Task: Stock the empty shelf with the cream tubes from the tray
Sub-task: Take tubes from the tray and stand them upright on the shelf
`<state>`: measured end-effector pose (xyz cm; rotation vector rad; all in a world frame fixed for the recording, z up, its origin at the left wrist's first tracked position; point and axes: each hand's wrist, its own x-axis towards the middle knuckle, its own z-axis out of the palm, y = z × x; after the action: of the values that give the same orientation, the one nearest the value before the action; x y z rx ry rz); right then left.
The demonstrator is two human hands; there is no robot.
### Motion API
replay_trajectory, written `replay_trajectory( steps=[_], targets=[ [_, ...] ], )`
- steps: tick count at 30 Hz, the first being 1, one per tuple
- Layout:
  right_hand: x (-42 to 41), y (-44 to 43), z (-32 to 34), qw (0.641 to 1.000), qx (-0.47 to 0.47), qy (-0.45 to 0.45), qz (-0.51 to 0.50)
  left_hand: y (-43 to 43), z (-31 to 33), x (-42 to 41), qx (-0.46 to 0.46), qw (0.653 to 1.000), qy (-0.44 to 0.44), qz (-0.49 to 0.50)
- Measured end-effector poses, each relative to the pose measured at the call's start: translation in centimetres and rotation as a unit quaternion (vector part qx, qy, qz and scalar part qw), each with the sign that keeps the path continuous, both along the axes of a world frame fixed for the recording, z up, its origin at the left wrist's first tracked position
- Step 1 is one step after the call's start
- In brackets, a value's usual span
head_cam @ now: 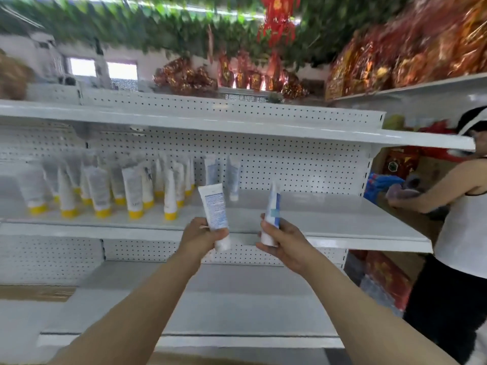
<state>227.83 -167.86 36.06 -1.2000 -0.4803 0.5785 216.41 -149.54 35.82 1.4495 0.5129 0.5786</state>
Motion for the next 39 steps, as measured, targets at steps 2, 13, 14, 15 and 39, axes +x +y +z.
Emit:
replay_trajectory(
  steps=[2,13,14,15,39],
  targets=[
    [1.8,1.9,1.7,0.999,-0.006,-0.031,0.004,2.2,1.7,1.6,0.042,0.998,-0.014,0.041],
    [11.8,11.5,2.0,0.986,-0.076,-0.141,-0.038,8.7,2.3,11.3,0.200,0.962,0.024,0.184],
    [12.5,12.3,1.8,0.984,-0.081,-0.149,-0.047,9.2,2.1,12.0,0.202,0.961,0.028,0.189],
    [13.1,13.1,1.5,0.982,-0.091,-0.156,-0.057,9.6,1.9,12.6,0.201,0.961,0.030,0.188],
    [15.1,19.7,-1.2,0.853,-0.312,-0.370,-0.197,15.2,-1.7,17.9,0.229,0.958,0.061,0.161]
  ],
)
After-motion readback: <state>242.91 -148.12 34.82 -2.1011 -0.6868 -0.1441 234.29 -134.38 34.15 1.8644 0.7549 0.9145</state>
